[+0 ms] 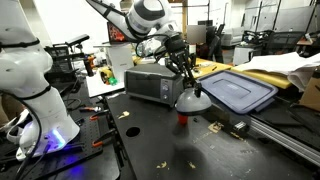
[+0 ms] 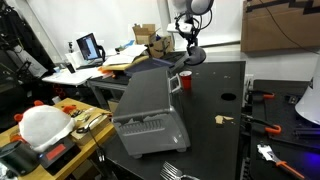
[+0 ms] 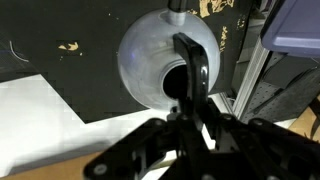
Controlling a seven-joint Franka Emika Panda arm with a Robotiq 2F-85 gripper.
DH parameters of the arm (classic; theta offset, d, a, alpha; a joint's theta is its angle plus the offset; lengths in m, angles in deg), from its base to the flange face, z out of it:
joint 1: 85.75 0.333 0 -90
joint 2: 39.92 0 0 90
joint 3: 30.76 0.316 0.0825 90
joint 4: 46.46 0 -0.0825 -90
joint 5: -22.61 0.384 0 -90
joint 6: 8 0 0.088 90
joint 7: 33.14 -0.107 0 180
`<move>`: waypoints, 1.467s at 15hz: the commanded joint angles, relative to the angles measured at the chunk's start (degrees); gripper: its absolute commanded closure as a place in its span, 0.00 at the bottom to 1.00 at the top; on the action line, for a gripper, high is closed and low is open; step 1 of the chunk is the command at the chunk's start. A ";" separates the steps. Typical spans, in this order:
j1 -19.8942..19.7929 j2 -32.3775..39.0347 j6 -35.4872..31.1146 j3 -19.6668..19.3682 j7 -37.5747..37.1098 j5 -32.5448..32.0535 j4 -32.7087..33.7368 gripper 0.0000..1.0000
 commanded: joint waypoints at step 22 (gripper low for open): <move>-7.93 27.63 0.25 -8.46 26.65 40.58 28.00 0.95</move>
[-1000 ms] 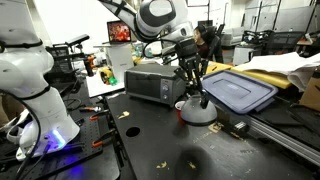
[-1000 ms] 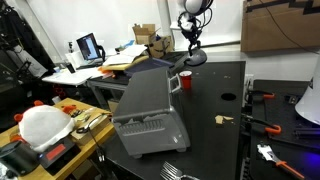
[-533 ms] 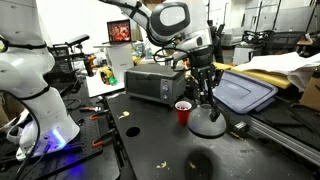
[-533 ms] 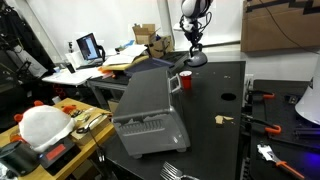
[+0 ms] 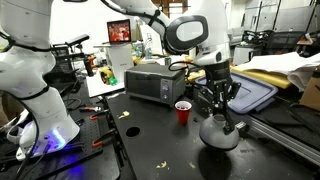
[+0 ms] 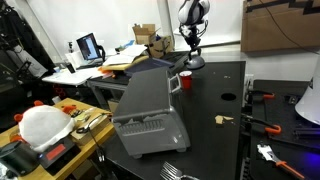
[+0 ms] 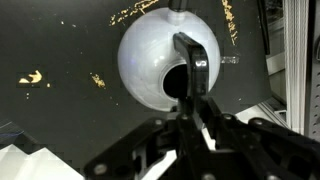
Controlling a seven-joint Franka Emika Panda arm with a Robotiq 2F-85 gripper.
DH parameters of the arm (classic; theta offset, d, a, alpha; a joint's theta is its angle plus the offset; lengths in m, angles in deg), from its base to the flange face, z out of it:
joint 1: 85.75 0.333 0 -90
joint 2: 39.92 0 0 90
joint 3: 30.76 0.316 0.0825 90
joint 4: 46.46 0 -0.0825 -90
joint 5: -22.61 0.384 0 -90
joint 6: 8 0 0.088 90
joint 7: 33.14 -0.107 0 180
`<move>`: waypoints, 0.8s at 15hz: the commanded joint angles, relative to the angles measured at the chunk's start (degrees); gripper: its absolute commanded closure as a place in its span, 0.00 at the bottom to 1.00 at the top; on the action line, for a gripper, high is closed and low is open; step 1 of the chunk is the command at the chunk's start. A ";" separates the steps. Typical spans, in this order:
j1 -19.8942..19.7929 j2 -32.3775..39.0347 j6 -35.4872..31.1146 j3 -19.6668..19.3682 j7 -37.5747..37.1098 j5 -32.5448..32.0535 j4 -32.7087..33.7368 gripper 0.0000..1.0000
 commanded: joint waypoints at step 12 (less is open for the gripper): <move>-4.62 11.90 4.09 -0.29 10.29 7.94 16.11 0.95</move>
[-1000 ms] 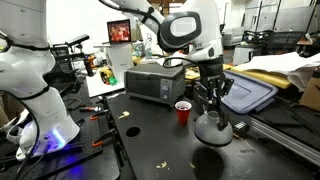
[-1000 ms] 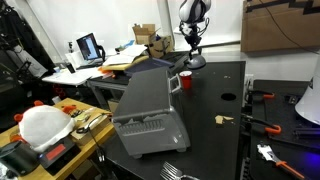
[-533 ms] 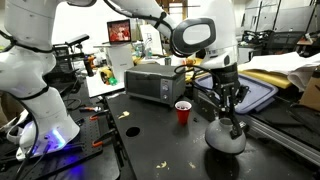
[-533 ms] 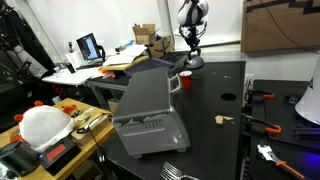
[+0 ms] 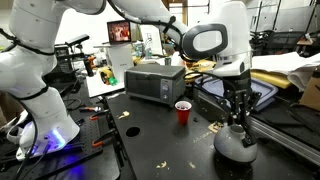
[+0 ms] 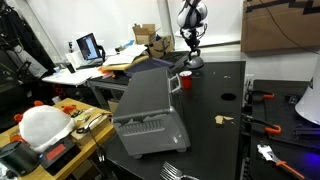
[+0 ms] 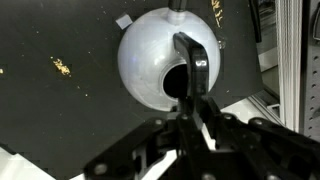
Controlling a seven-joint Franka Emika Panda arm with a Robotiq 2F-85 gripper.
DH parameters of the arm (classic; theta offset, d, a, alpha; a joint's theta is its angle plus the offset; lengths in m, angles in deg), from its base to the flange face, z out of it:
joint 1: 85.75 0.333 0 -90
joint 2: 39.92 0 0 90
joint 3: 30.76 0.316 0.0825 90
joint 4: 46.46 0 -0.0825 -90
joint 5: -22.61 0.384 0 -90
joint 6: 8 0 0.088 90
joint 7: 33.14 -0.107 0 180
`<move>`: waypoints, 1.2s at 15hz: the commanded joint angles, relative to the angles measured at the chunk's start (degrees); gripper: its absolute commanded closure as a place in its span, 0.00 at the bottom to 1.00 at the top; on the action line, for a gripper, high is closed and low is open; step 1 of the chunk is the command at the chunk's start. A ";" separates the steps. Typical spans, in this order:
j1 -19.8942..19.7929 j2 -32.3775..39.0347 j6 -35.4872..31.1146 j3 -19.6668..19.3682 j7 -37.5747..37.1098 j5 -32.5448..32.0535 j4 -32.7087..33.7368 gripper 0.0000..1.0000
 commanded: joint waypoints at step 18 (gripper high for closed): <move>-1.81 5.77 6.60 0.48 5.18 4.70 8.14 0.41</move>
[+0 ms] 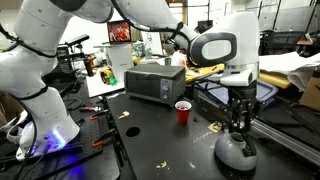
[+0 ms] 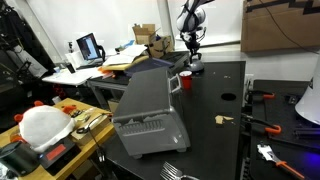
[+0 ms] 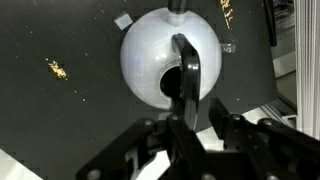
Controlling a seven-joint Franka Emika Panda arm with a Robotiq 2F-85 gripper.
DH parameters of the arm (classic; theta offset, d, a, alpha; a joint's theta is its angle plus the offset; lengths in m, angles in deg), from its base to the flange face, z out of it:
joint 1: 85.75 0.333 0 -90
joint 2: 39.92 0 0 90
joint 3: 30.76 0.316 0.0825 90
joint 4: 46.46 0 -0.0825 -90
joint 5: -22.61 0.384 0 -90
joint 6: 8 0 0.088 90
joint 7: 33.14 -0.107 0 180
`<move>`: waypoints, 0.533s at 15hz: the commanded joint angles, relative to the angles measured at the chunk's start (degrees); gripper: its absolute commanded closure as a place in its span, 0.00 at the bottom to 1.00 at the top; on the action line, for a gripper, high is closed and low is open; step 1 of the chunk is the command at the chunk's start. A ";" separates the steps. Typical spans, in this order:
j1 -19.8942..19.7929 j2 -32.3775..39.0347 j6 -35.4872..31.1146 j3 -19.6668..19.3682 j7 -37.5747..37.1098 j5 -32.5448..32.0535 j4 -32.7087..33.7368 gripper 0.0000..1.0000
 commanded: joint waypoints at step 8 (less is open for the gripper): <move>0.18 -3.10 2.40 0.41 5.68 1.52 -0.39 0.00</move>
